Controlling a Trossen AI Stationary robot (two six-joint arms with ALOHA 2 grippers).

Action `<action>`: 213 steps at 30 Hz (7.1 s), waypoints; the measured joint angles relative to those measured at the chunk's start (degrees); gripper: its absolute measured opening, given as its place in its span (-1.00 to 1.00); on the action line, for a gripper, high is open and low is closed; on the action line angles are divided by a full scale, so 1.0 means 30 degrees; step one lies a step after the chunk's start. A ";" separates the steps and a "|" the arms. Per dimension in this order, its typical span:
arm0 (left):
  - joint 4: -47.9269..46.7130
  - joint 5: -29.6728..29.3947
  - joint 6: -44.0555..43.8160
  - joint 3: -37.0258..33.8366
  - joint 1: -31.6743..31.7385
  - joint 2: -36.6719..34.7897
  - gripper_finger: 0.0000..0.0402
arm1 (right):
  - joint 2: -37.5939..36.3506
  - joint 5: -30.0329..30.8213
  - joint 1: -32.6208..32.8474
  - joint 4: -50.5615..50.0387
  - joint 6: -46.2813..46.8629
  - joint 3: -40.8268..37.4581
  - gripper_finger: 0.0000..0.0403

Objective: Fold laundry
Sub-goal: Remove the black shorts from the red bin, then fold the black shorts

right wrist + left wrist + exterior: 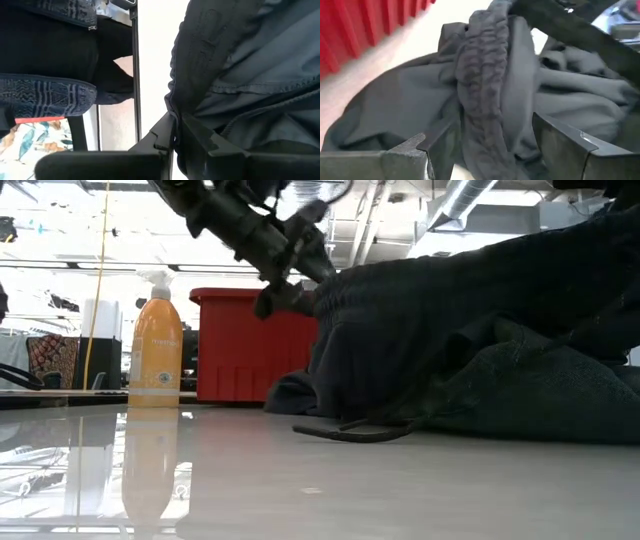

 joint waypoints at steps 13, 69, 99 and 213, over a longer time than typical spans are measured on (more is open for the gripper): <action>-0.1558 0.0112 0.0867 0.0395 -0.0350 0.0929 -0.16 | -0.0273 -0.0675 -0.1912 -0.0503 -0.3256 0.0000 -0.72; -1.2211 0.0283 0.3383 0.0403 -0.0102 -0.6896 -1.00 | 0.4598 0.6622 -1.1722 -0.5121 -1.4574 0.4197 -0.02; -1.2694 -0.1150 0.7648 0.4423 0.0593 -1.8618 -1.00 | 1.1779 1.3591 -1.0665 1.3428 -1.7695 2.0414 -0.89; -0.0978 -0.4334 0.1700 -0.5018 -1.6237 0.1264 -1.00 | 0.3568 0.3117 -0.8915 -0.2185 -0.1169 0.3676 -0.13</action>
